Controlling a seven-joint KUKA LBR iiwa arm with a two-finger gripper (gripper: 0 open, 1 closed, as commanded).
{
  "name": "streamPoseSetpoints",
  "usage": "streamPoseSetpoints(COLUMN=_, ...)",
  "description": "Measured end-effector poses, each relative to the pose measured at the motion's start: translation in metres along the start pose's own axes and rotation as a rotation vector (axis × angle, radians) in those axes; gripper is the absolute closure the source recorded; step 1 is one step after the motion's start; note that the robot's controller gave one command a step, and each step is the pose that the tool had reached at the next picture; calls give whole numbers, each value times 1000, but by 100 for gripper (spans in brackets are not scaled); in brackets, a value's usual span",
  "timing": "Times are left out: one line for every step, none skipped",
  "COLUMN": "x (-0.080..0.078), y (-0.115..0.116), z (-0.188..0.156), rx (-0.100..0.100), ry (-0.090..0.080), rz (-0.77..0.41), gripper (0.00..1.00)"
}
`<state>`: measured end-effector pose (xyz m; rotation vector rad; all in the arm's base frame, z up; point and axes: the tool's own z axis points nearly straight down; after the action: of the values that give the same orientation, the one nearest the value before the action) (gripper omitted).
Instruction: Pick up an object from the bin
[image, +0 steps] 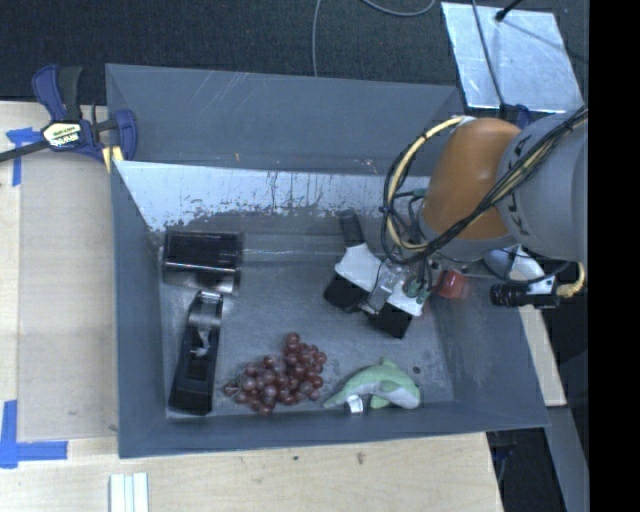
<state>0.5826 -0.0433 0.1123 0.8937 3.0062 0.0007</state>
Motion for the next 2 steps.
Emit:
streamPoseSetpoints(x=-1, y=0, z=-8, rx=0, ry=-2, rz=-1, gripper=100)
streamPoseSetpoints(x=1, y=-1, z=-14, rx=4, ry=6, rz=-1, gripper=100)
